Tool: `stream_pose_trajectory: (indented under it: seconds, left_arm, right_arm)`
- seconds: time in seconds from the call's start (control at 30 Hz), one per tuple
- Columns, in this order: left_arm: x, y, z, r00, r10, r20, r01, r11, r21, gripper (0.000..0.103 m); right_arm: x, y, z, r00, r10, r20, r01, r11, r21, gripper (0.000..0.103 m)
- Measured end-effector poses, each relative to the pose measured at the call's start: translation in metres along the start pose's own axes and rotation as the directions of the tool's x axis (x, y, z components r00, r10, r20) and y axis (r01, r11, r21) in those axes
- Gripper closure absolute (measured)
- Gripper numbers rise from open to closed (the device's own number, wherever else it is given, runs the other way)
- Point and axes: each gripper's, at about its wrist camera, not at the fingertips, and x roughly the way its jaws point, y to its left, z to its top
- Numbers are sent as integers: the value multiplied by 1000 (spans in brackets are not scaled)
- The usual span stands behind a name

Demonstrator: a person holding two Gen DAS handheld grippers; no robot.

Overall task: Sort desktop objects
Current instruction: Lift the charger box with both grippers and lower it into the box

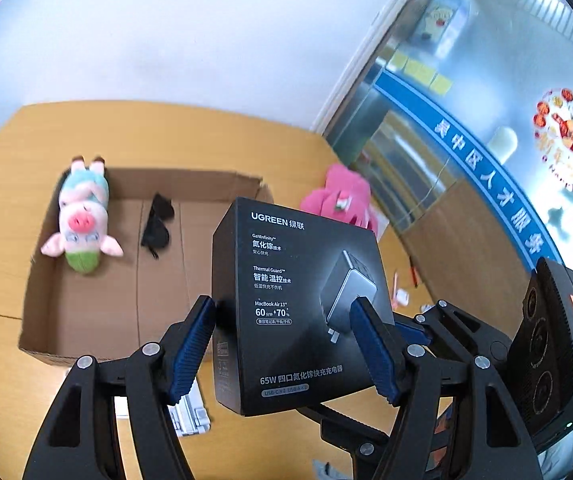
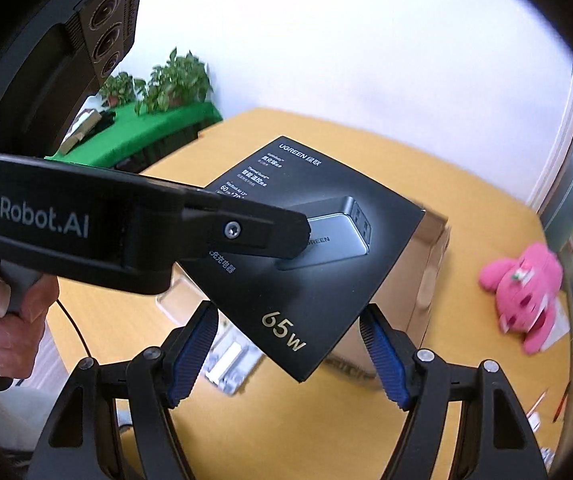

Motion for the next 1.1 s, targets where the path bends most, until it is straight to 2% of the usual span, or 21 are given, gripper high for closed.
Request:
stream_pose_trajectory:
  seconds: [0.27,0.43,0.7,1.1]
  left_arm:
    - [-48,3,36,995,58,83,-60,998,32,30]
    - [-58,21,48,992,69,103,-71,997,17,30]
    - [-51,66,59,994,79,76,-77,996,-36,30]
    - [-13,144,64,997,70,-13,-71,991,-114,30]
  right_arm:
    - [-12,2,51,997,40,67,-38,999,-27,30]
    - [-3,10,71,996,58,67,-54,997,-54,30]
    - [30,32,92,996,91,23,-90,994,-59,30]
    - [113,56,110,985,135,-107,-140,990,-36,30]
